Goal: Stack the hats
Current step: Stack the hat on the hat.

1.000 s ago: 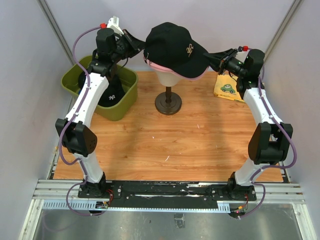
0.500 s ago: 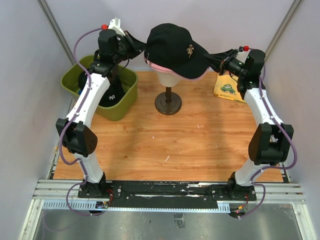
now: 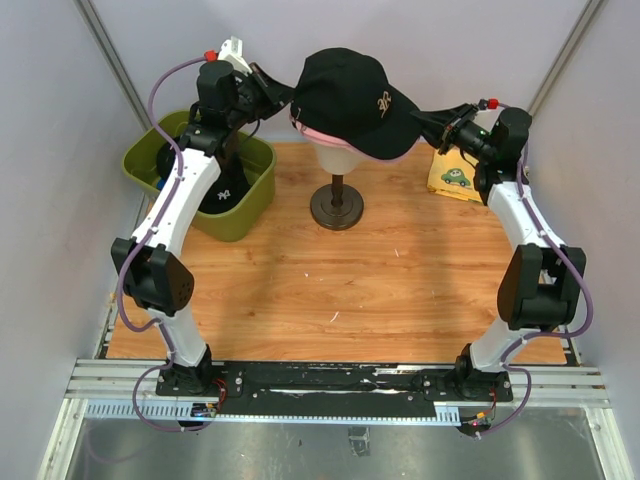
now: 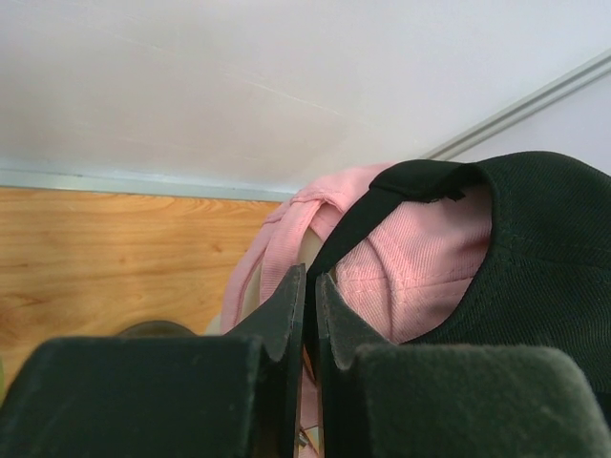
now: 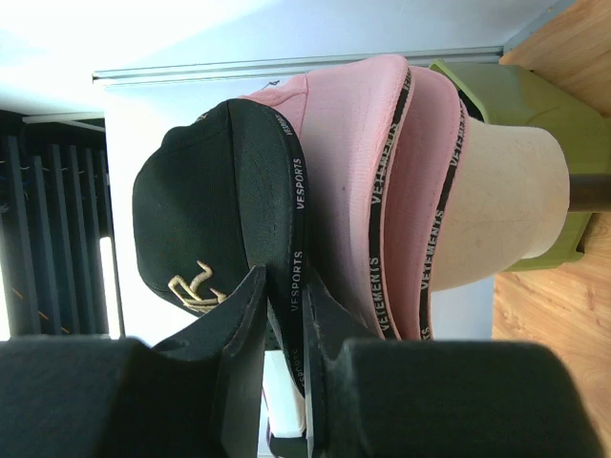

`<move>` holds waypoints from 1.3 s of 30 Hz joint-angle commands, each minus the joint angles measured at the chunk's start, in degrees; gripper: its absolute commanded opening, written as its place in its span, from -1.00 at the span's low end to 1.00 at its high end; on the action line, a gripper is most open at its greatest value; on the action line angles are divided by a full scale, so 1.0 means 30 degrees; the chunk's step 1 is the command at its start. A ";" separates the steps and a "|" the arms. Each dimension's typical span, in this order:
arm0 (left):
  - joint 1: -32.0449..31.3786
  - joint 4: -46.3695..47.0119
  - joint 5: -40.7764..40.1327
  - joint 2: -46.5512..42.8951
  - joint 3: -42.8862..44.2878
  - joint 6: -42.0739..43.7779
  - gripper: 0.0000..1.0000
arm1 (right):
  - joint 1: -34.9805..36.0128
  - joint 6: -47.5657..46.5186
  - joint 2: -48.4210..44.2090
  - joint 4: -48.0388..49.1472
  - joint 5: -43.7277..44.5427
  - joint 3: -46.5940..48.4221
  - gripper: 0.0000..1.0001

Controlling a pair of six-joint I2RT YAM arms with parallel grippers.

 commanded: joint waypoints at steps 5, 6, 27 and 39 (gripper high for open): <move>0.0609 -0.2458 -0.1736 -0.0254 -0.0078 0.0023 -0.99 | -0.1408 0.1011 0.0945 0.0095 0.0913 0.0515 -0.99; 0.0615 -0.2314 -0.1647 -0.0363 -0.0075 -0.0155 -0.99 | -0.1408 0.1109 0.0983 0.0195 0.0870 0.0719 -0.99; 0.0462 -0.0566 -0.1843 -0.2643 -0.0778 -0.1674 -0.99 | -0.0824 0.3564 0.1839 0.3930 0.0675 0.2151 -0.99; 0.0319 -0.2716 -0.1767 -0.2531 -0.0072 -0.1312 -0.99 | -0.0828 0.3770 0.2293 0.4181 0.0364 0.1877 -0.98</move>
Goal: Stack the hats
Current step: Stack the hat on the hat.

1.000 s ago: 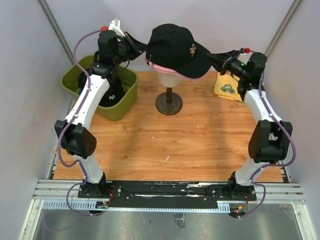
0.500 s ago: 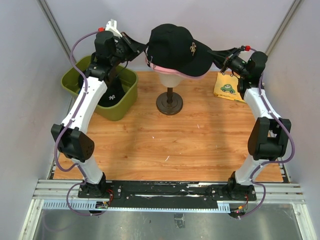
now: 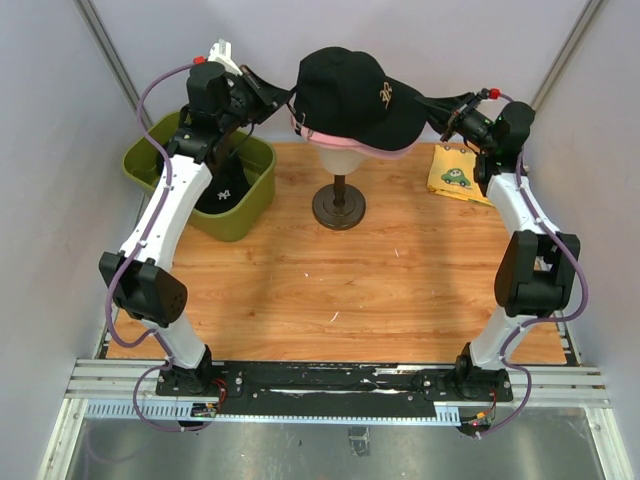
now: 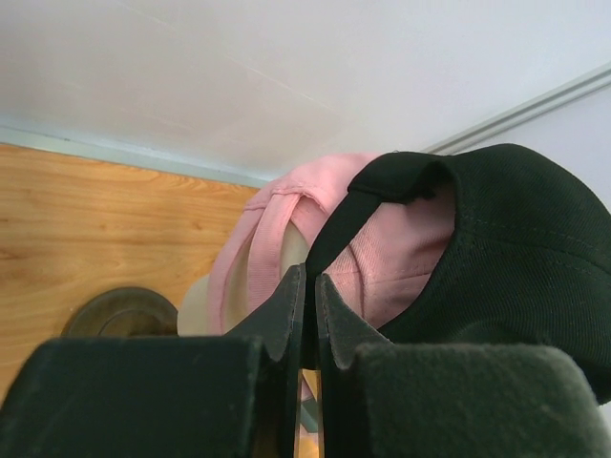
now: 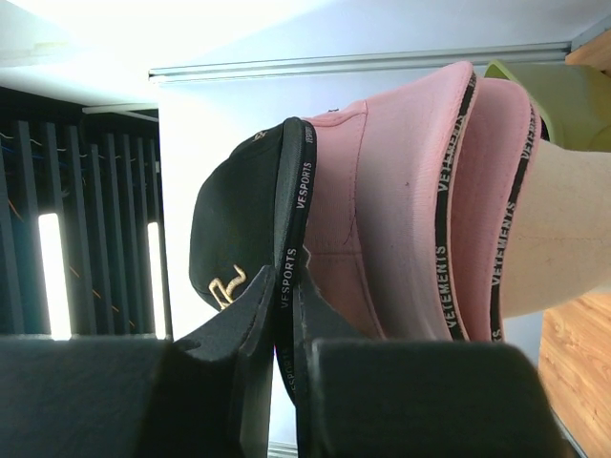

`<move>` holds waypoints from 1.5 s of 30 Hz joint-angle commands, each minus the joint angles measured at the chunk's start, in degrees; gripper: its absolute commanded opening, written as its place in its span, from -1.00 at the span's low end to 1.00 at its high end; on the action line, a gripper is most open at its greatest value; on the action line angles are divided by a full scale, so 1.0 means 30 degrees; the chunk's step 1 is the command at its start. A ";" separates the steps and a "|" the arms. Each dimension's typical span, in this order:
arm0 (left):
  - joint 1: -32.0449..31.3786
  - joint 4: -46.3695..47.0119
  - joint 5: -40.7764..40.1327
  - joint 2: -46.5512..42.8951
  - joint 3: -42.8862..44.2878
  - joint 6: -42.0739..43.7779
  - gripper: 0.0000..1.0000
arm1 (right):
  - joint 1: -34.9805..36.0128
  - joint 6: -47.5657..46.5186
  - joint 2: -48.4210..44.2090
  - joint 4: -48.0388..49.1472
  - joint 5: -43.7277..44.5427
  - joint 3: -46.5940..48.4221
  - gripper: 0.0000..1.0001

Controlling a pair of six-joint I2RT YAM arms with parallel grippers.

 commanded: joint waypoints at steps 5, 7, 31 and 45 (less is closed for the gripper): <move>0.0359 -0.2124 -0.0997 -0.1038 -0.0601 0.0665 -0.99 | -0.0680 -0.0027 0.0936 0.0656 0.0699 0.0017 -0.98; 0.0343 -0.2203 -0.0984 -0.1227 -0.1226 0.0641 -0.99 | -0.0724 -0.0077 0.1113 0.0627 0.0616 0.0036 -0.98; -0.0063 -0.2733 -0.1217 0.0059 -0.0907 0.0662 -0.99 | -0.0698 -0.3076 -0.1189 -0.2713 0.0753 -0.2705 -0.99; -0.0581 -0.3639 -0.1877 0.0000 0.0109 0.0610 -0.68 | -0.0624 -0.4456 -0.3195 -0.4463 0.1306 -0.3991 -0.90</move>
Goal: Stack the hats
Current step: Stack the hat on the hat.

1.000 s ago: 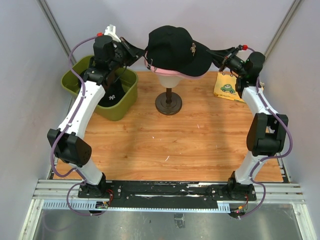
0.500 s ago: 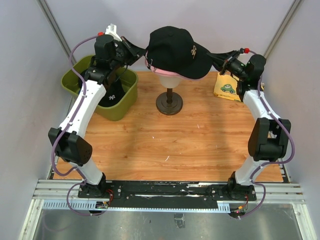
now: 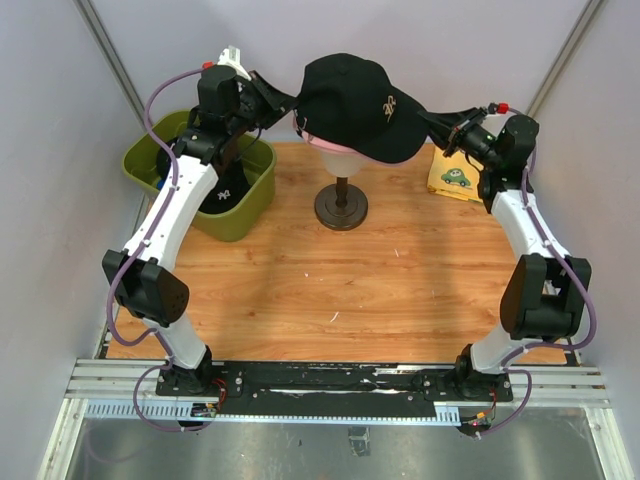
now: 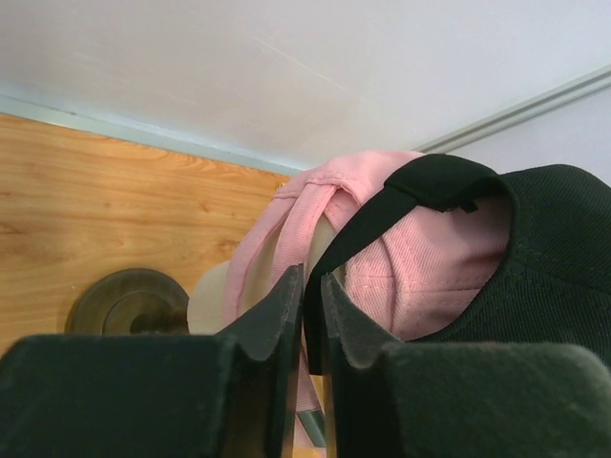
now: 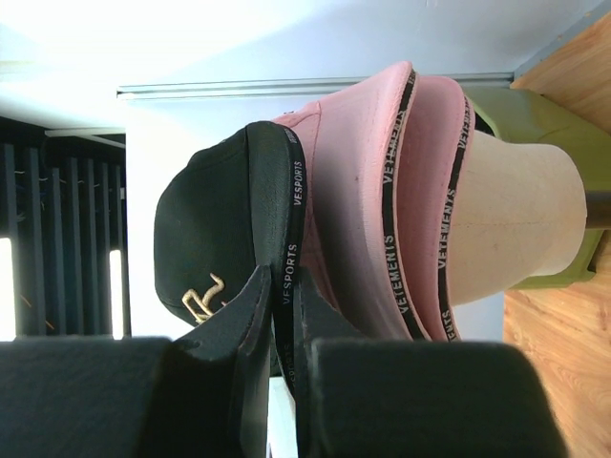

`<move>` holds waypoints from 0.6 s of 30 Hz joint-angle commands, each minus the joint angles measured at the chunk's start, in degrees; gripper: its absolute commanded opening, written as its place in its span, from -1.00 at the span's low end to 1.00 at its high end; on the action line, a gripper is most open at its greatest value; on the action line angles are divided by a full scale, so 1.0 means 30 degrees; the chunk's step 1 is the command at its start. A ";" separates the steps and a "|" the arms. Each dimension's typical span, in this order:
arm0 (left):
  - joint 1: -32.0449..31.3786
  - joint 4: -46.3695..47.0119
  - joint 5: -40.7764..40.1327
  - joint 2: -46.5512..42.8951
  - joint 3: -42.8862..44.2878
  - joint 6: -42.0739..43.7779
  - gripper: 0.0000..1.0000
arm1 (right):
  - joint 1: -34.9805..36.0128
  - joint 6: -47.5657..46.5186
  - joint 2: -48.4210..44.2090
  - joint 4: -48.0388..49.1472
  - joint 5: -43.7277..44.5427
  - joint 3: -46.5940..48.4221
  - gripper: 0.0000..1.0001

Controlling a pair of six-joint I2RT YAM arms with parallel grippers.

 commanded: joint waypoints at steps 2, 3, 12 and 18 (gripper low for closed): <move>0.0142 -0.2656 -0.1205 -0.0244 0.0145 0.0389 -0.52 | -0.0574 -0.1603 -0.0534 -0.2292 0.0330 -0.0987 -0.84; 0.0135 -0.2631 -0.1201 -0.0289 0.0185 0.0311 -0.45 | -0.0574 -0.1637 -0.0672 -0.2321 0.0340 -0.1026 -0.79; 0.0183 -0.2569 -0.1874 -0.0941 0.0266 -0.0091 -0.23 | -0.0565 -0.1715 -0.1143 -0.1692 0.0461 -0.0924 -0.36; 0.0479 -0.2663 -0.2197 -0.1567 0.0166 -0.0126 -0.17 | -0.0625 -0.1951 -0.1298 -0.1807 0.0454 -0.0995 -0.27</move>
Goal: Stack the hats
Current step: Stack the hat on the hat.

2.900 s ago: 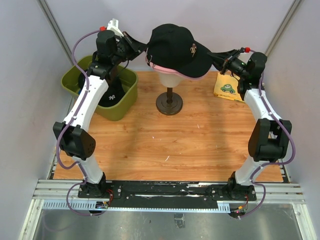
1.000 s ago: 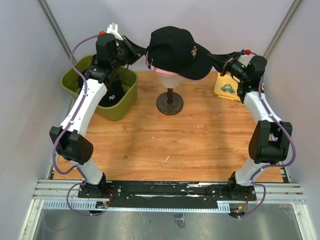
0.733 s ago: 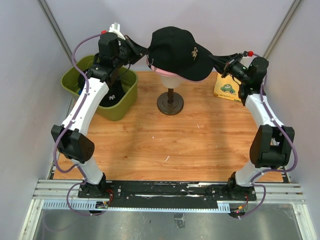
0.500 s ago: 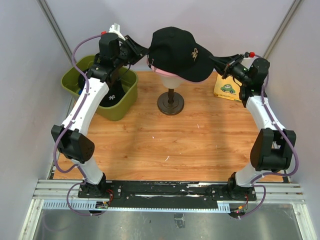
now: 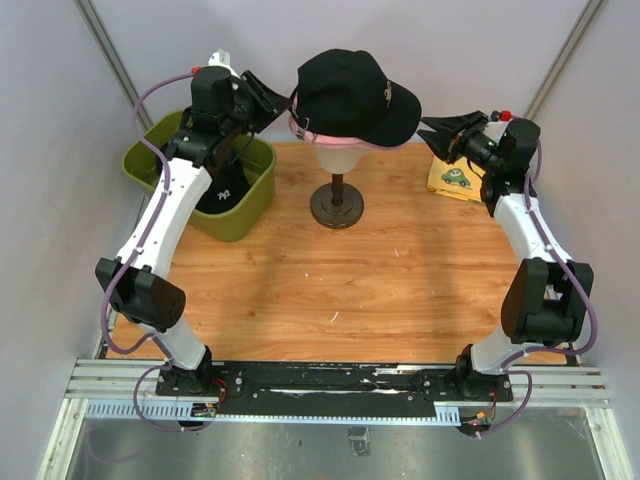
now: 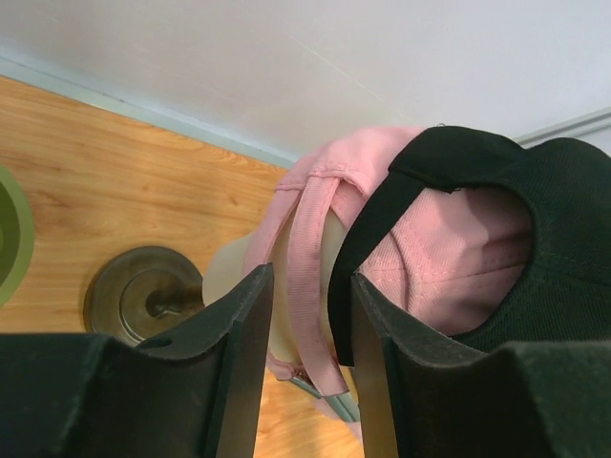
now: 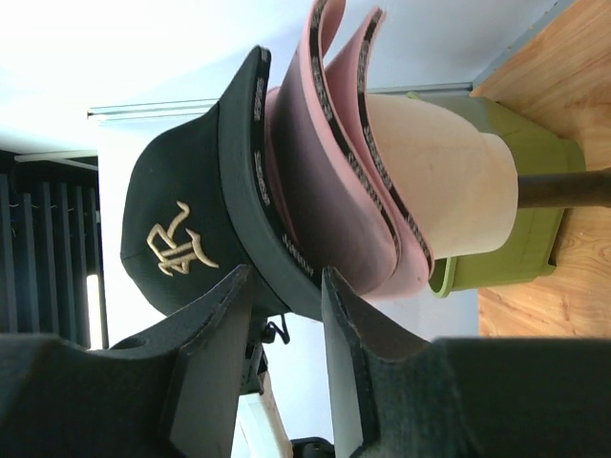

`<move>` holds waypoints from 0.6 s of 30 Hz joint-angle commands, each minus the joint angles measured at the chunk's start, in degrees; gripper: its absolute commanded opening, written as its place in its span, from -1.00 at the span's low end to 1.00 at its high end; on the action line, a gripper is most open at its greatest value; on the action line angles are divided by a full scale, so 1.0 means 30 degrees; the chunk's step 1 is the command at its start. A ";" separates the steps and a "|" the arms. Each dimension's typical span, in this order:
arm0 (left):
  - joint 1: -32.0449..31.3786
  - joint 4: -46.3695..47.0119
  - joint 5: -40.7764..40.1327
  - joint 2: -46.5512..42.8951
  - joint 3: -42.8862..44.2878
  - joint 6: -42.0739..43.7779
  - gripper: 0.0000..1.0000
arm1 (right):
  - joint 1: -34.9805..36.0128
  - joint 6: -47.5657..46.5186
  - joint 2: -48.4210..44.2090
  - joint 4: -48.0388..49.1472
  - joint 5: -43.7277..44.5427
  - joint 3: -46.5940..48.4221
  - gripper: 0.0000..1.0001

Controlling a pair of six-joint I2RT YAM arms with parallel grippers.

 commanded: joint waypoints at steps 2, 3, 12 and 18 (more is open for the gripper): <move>0.0501 -0.1013 -0.0723 -0.1086 0.0183 0.0256 -0.16 | -0.0378 -0.0613 -0.0541 -0.0148 -0.0001 -0.0231 -0.26; 0.0568 -0.1046 -0.0746 -0.1193 0.0123 0.0307 -0.15 | -0.0399 -0.0790 -0.0540 -0.0319 -0.0020 -0.0106 -0.25; 0.0728 -0.0191 -0.1128 -0.2482 -0.1145 0.0113 -0.14 | -0.0595 -0.1850 -0.1012 -0.1256 0.0054 -0.0253 -0.19; 0.0758 -0.0074 -0.1715 -0.2966 -0.1270 0.0065 -0.14 | -0.0823 -0.2631 -0.1434 -0.1791 0.0214 -0.0092 -0.17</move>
